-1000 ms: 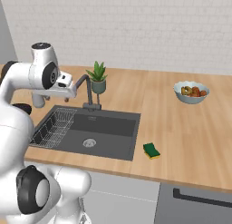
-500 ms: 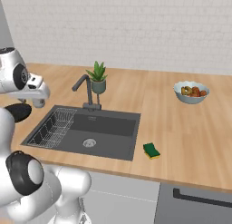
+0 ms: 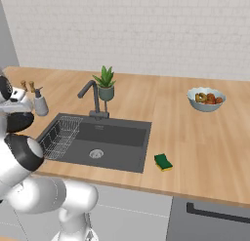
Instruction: Pick the pan and sponge and place them into the sink. Then turn on the water.
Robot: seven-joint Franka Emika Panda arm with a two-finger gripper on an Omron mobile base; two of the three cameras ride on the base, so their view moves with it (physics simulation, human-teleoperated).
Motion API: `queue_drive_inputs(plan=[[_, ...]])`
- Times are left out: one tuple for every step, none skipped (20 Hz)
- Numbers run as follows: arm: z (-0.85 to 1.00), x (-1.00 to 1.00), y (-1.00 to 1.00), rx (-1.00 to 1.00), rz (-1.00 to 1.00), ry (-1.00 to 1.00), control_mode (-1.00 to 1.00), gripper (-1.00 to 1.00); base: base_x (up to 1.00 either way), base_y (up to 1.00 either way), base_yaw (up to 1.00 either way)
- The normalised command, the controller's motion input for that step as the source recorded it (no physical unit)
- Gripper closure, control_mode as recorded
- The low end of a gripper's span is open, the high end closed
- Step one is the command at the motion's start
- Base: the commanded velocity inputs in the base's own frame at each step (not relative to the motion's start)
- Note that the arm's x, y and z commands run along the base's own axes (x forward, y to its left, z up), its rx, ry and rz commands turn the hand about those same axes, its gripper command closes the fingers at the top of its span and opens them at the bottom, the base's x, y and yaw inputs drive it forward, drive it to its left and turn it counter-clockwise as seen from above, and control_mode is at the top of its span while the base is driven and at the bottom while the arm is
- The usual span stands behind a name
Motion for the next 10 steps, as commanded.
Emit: queue_drive_inputs(plan=[[-0.61, 0.47, 1.0, 0.0, 0.0, 0.13, -1.0, -1.0, 0.0, 0.0, 0.0], [-0.69, 0.52, 1.0, 0.0, 0.0, 0.14, -1.0, -1.0, 0.0, 0.0, 0.0], [-0.66, 0.48, 1.0, 0.0, 0.0, 0.11, -1.0, -1.0, 0.0, 0.0, 0.0], [-0.61, 0.38, 0.88, 0.0, 0.0, 0.06, -1.0, -1.0, 0.0, 0.0, 0.0], [-0.5, 0.25, 0.61, 0.0, 0.0, 0.03, -1.0, -1.0, 0.0, 0.0, 0.0], [-0.29, 0.14, 0.34, 0.0, 0.0, 0.07, -1.0, -1.0, 0.0, 0.0, 0.0], [-0.14, 0.04, 0.1, -0.03, 0.0, 0.1, -1.0, -1.0, 0.0, 0.0, 0.0], [-0.04, 0.0, 0.04, -0.05, 0.0, 0.13, -1.0, -1.0, 0.0, 0.0, 0.0], [0.0, 0.01, 0.01, -0.01, 0.0, 0.07, -1.0, -1.0, 0.0, 0.0, 0.0], [0.0, 0.01, 0.0, 0.0, 0.0, 0.06, -1.0, -1.0, 0.0, 0.0, 0.0]])
